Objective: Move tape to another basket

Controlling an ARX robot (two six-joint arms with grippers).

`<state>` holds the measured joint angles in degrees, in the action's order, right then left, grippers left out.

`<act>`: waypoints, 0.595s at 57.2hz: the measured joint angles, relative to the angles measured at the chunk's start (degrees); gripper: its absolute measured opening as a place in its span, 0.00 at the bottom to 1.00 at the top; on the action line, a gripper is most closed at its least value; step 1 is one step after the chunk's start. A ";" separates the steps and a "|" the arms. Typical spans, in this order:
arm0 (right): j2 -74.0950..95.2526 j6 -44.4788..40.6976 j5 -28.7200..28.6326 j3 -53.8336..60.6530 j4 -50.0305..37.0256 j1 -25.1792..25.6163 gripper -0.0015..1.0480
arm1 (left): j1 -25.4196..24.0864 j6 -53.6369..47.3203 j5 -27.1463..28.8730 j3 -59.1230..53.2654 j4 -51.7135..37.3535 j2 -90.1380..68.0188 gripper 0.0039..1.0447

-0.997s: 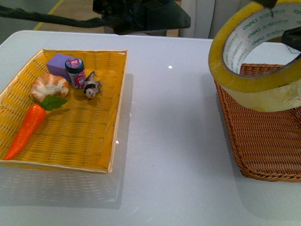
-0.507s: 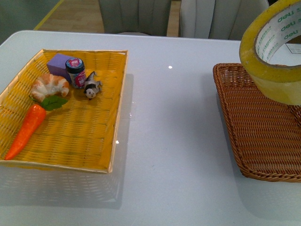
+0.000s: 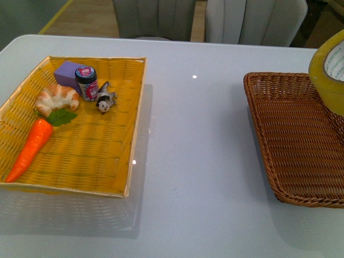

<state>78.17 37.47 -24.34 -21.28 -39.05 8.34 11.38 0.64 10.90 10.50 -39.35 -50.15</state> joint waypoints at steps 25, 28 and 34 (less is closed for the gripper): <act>27.63 0.35 2.89 -17.59 -3.56 2.58 0.44 | -8.41 -0.09 -9.64 -6.62 7.93 14.40 0.01; 30.42 0.70 3.41 -19.85 -3.17 2.47 0.44 | -10.16 -0.07 -10.38 -7.13 9.05 15.98 0.01; 35.69 0.72 5.16 -24.39 -0.79 2.25 0.44 | -11.10 -0.09 -10.67 -7.76 11.21 19.02 0.01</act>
<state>113.86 38.20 -19.18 -45.67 -39.83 10.59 0.27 0.56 0.23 2.74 -28.14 -31.14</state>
